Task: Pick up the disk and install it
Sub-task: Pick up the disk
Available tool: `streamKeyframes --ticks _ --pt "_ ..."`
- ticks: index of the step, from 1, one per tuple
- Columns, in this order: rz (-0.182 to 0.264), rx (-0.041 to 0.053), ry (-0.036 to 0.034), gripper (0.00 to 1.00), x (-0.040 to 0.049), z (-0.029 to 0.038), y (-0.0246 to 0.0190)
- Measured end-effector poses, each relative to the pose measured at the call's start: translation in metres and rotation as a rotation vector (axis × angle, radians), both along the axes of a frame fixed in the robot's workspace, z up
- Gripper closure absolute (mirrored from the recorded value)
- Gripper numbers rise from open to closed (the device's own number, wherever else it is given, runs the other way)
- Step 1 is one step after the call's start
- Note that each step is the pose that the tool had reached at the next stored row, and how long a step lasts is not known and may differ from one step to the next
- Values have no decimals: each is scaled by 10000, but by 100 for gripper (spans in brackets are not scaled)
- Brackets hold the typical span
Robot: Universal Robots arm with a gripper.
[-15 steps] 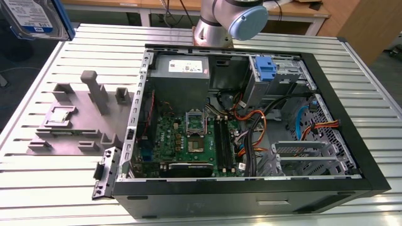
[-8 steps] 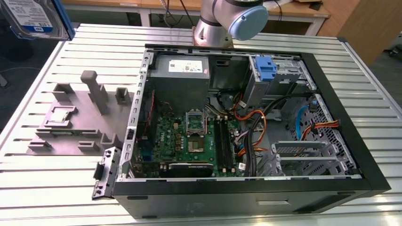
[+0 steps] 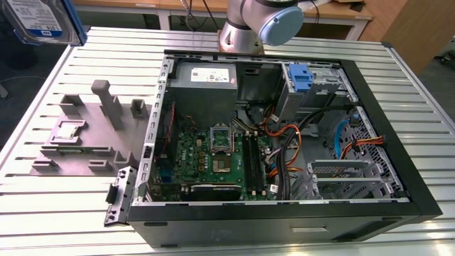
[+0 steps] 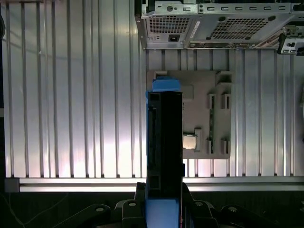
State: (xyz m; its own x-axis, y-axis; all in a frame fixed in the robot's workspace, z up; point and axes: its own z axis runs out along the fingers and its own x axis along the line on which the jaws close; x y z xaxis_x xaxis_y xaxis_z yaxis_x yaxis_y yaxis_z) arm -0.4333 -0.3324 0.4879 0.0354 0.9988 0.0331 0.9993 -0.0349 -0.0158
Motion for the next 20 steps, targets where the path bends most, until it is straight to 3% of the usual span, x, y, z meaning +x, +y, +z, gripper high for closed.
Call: streamKeyframes --ticks 9,20 --pt "1 -9 -1 63 17 -1 -17" --pt "1 -9 0 63 222 -3 -18"
